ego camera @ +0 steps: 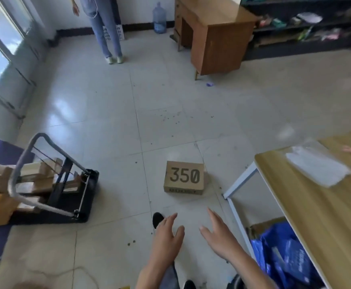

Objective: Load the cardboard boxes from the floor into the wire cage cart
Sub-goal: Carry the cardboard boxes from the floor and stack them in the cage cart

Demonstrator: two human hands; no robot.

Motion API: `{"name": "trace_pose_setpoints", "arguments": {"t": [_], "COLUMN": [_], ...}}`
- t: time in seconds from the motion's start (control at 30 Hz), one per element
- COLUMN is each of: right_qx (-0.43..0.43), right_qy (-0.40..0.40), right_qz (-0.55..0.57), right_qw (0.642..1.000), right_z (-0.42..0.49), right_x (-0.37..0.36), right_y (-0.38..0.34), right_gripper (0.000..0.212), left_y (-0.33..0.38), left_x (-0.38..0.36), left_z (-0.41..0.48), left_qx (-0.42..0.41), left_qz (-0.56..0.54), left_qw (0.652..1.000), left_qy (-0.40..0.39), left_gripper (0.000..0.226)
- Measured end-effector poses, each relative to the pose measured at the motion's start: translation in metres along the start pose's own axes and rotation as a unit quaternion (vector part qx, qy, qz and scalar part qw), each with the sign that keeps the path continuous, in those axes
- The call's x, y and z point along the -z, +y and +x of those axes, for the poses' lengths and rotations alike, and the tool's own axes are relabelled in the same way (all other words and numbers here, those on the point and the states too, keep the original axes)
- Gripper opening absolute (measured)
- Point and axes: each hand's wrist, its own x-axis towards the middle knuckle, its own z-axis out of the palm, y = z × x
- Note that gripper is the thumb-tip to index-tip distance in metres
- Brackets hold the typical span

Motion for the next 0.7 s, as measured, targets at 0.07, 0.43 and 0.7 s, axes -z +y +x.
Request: {"name": "trace_pose_setpoints", "arguments": {"t": [0.07, 0.43, 0.7], "right_qx": [-0.021, -0.128, -0.151], "right_qy": [-0.003, 0.006, 0.017], "right_qz": [0.014, 0.109, 0.138], "right_qw": [1.000, 0.986, 0.979], "right_z": [0.039, 0.247, 0.445], "right_x": [0.003, 0.035, 0.018], "right_y": [-0.010, -0.058, 0.004], "right_gripper": [0.073, 0.061, 0.056], "left_y": [0.003, 0.011, -0.063], "left_x": [0.008, 0.045, -0.019], "left_z": [0.049, 0.325, 0.509], "left_qx": [0.001, 0.057, 0.117], "left_qz": [-0.006, -0.015, 0.007], "left_qw": [1.000, 0.998, 0.993], "left_qy": [-0.011, -0.013, -0.019], "left_gripper": [0.051, 0.041, 0.049]}}
